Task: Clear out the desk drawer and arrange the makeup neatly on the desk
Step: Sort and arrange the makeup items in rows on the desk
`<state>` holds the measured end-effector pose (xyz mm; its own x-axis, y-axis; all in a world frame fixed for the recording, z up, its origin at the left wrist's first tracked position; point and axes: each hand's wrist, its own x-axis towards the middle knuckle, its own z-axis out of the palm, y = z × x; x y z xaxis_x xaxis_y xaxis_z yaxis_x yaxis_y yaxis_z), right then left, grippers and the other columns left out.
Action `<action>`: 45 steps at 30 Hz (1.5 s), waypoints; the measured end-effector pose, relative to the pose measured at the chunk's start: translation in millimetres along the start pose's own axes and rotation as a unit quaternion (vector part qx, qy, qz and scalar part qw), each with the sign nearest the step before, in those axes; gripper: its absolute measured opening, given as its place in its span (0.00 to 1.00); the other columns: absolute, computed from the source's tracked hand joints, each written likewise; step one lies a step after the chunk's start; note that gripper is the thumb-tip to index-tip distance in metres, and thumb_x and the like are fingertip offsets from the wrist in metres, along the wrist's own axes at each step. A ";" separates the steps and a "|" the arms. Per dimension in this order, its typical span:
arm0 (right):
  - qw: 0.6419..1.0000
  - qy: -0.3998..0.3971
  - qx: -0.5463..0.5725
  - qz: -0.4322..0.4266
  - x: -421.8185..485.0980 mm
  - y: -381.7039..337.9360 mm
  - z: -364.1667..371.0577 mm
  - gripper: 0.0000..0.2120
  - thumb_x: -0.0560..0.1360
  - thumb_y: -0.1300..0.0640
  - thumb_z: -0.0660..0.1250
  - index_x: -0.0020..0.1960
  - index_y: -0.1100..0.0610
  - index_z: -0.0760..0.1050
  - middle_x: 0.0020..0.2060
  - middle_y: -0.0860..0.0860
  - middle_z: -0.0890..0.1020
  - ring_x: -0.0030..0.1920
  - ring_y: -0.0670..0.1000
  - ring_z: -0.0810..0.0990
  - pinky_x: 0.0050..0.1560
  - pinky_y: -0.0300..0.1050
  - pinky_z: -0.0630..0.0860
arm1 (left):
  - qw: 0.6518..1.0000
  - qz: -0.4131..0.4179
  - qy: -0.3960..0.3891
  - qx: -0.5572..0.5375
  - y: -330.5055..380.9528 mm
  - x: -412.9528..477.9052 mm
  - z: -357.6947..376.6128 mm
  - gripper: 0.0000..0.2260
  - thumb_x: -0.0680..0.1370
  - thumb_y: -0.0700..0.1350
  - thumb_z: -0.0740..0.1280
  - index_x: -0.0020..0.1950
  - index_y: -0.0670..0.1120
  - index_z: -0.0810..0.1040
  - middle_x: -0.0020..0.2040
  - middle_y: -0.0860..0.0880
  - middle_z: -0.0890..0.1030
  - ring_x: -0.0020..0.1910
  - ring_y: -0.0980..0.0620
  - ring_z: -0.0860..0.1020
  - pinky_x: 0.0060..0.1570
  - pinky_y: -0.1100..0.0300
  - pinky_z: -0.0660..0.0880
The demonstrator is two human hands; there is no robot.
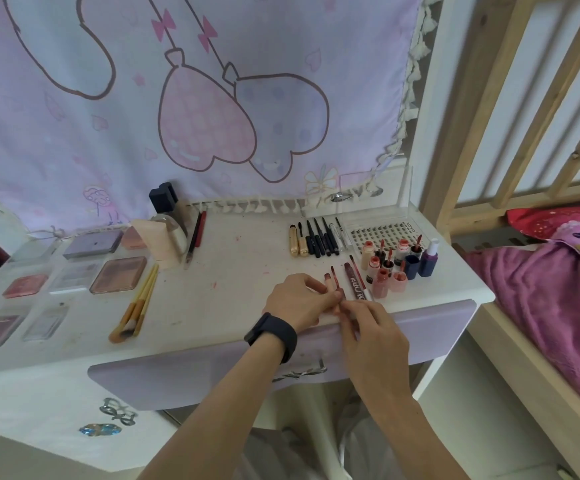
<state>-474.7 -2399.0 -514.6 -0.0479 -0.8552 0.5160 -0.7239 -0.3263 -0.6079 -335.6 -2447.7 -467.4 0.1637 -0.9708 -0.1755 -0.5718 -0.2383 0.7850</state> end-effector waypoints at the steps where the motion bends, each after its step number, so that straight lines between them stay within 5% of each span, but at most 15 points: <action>1: 1.000 -0.002 0.001 0.001 -0.1 -0.2 -0.2 0.10 0.75 0.60 0.74 0.55 0.60 0.84 0.51 0.55 0.85 0.47 0.55 0.84 0.53 0.49 0.83 | 1.000 0.000 0.000 -0.002 0.4 -0.4 -0.4 0.15 0.71 0.63 0.74 0.49 0.55 0.79 0.42 0.55 0.86 0.32 0.56 0.83 0.38 0.59 0.81; 13: 1.000 0.019 -0.005 -0.020 0.4 -8.8 -13.2 0.11 0.72 0.61 0.76 0.54 0.60 0.84 0.51 0.55 0.85 0.44 0.55 0.85 0.50 0.47 0.81 | 1.000 0.016 0.000 0.011 5.2 -11.6 -14.0 0.12 0.74 0.62 0.70 0.49 0.56 0.78 0.38 0.56 0.84 0.30 0.60 0.82 0.33 0.64 0.77; 17: 0.997 0.025 -0.010 -0.070 0.7 -14.1 -20.0 0.12 0.70 0.63 0.78 0.53 0.61 0.84 0.50 0.55 0.85 0.46 0.54 0.85 0.51 0.44 0.79 | 0.998 0.033 0.032 0.035 -4.3 -21.1 -38.8 0.11 0.75 0.61 0.68 0.53 0.57 0.77 0.45 0.57 0.83 0.41 0.56 0.82 0.46 0.57 0.80; 20: 0.990 -0.006 0.013 -0.143 3.6 -24.4 -14.6 0.10 0.73 0.60 0.75 0.54 0.58 0.84 0.52 0.52 0.84 0.51 0.50 0.83 0.54 0.42 0.79 | 0.990 0.041 0.089 0.097 -15.9 -24.5 -62.4 0.11 0.77 0.60 0.66 0.56 0.58 0.76 0.48 0.60 0.80 0.45 0.59 0.78 0.46 0.58 0.76; 25: 0.968 -0.106 -0.037 -0.225 24.1 -51.1 19.7 0.12 0.76 0.53 0.72 0.59 0.52 0.82 0.60 0.48 0.82 0.63 0.52 0.78 0.61 0.51 0.78 | 0.961 0.039 0.149 0.230 -40.3 -8.4 -100.4 0.16 0.80 0.55 0.63 0.67 0.54 0.72 0.64 0.51 0.75 0.62 0.50 0.73 0.57 0.49 0.77; 29: 0.947 -0.234 -0.097 -0.199 49.6 -70.3 57.2 0.22 0.81 0.39 0.56 0.72 0.44 0.71 0.76 0.46 0.69 0.79 0.51 0.58 0.75 0.53 0.61 | 0.941 0.042 0.173 0.289 -59.0 15.1 -122.2 0.18 0.81 0.50 0.61 0.72 0.52 0.68 0.73 0.48 0.69 0.72 0.47 0.66 0.64 0.51 0.72; 32: 0.922 -0.311 -0.123 -0.194 63.6 -72.5 80.7 0.28 0.81 0.36 0.48 0.78 0.42 0.60 0.81 0.46 0.58 0.81 0.50 0.47 0.79 0.53 0.46 | 0.931 0.048 0.157 0.326 -64.0 35.6 -130.3 0.19 0.82 0.49 0.60 0.74 0.50 0.67 0.76 0.46 0.65 0.75 0.46 0.62 0.69 0.52 0.67; 39: 0.902 -0.338 -0.146 -0.226 61.7 -65.4 96.6 0.36 0.78 0.34 0.34 0.82 0.46 0.51 0.82 0.48 0.52 0.82 0.50 0.45 0.77 0.51 0.32 | 0.910 0.009 0.110 0.399 -62.7 82.3 -133.9 0.19 0.84 0.50 0.55 0.74 0.47 0.67 0.76 0.42 0.65 0.74 0.42 0.62 0.68 0.47 0.69; 45: 0.904 -0.333 -0.145 -0.225 61.0 -67.0 96.5 0.35 0.79 0.35 0.36 0.82 0.47 0.52 0.82 0.48 0.53 0.82 0.49 0.45 0.78 0.53 0.31 | 0.889 -0.055 0.127 0.437 -65.1 104.9 -130.2 0.18 0.84 0.51 0.52 0.67 0.43 0.71 0.67 0.41 0.73 0.67 0.41 0.68 0.60 0.49 0.69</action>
<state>-362.6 -2468.1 -500.6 0.6518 -0.7464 0.1347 -0.7217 -0.6649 -0.1922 -176.5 -2530.4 -459.6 0.3696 -0.9292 0.0036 -0.9291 -0.3696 -0.0094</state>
